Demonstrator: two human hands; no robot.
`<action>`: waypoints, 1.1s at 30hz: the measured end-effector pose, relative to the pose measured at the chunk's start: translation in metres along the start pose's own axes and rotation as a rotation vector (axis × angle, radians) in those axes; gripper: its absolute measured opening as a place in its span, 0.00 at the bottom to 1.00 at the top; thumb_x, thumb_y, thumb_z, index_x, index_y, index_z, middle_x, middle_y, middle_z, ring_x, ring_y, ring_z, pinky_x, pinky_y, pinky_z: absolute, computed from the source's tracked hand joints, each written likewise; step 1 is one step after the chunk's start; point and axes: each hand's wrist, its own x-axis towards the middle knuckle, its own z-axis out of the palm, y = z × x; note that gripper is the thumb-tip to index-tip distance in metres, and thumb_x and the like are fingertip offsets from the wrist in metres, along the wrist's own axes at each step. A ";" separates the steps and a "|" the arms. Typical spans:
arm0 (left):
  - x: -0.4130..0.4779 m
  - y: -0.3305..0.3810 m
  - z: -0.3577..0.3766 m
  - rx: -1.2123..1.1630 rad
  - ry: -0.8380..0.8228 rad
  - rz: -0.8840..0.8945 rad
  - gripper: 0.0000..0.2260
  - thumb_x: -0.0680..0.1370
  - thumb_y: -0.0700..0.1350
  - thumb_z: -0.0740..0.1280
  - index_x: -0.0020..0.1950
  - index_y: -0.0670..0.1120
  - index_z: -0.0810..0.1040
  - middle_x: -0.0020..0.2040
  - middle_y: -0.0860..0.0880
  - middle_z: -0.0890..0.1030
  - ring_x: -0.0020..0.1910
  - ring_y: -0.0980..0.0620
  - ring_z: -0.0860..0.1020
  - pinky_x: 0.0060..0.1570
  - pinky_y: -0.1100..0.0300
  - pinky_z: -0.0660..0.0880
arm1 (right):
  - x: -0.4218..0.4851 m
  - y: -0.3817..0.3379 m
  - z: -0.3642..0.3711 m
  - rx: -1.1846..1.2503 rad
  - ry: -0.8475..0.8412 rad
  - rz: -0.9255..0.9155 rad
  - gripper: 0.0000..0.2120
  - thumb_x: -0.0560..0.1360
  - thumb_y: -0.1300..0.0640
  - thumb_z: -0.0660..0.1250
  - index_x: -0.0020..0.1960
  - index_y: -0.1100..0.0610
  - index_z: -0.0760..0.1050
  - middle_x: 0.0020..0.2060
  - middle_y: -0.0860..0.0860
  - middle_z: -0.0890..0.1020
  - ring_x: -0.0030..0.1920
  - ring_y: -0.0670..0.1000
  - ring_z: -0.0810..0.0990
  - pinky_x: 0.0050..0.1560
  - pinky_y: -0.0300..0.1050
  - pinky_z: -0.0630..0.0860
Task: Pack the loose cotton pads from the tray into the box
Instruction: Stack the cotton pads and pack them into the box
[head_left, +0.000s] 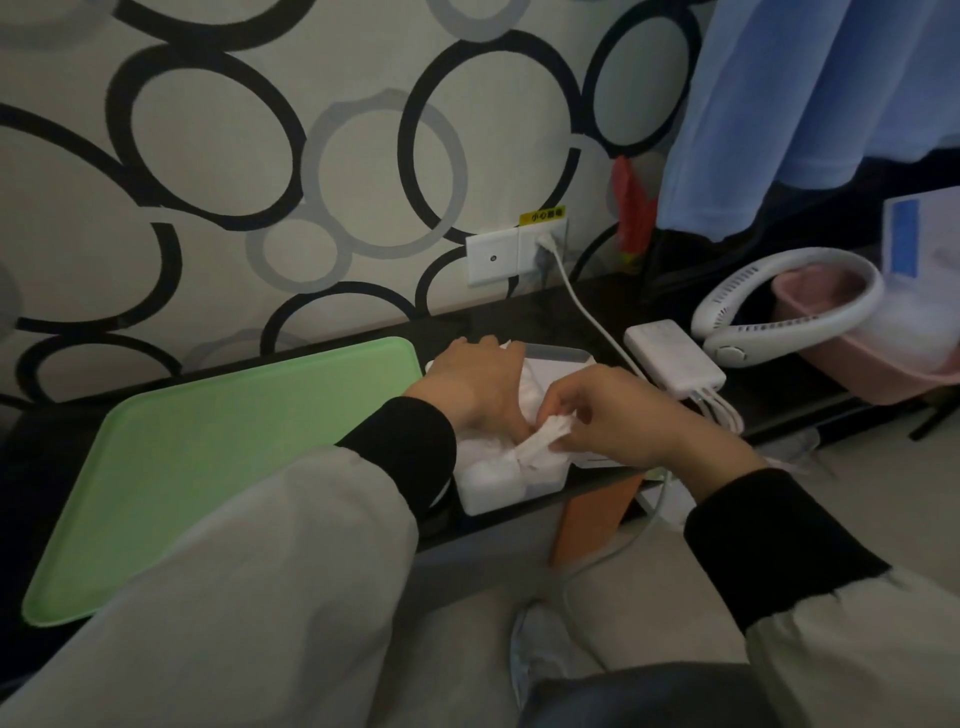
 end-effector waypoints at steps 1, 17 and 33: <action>0.000 0.000 0.000 -0.004 0.000 -0.005 0.52 0.60 0.70 0.75 0.77 0.50 0.60 0.68 0.44 0.72 0.66 0.39 0.70 0.68 0.44 0.68 | 0.000 -0.004 0.000 -0.068 -0.007 -0.006 0.08 0.73 0.58 0.73 0.47 0.46 0.84 0.41 0.41 0.82 0.40 0.34 0.76 0.38 0.26 0.69; 0.002 -0.003 0.005 -0.023 -0.014 -0.017 0.54 0.61 0.69 0.75 0.79 0.51 0.56 0.71 0.44 0.68 0.68 0.40 0.68 0.69 0.43 0.67 | 0.010 -0.036 0.009 -0.461 -0.237 0.144 0.13 0.77 0.59 0.64 0.59 0.53 0.80 0.52 0.53 0.81 0.51 0.55 0.80 0.54 0.54 0.79; 0.010 -0.010 0.008 -0.064 -0.024 -0.022 0.58 0.55 0.69 0.73 0.80 0.51 0.53 0.74 0.44 0.65 0.74 0.39 0.64 0.74 0.41 0.61 | 0.004 -0.050 0.023 -0.499 -0.311 0.147 0.15 0.77 0.49 0.65 0.62 0.54 0.76 0.46 0.50 0.77 0.50 0.53 0.78 0.54 0.51 0.77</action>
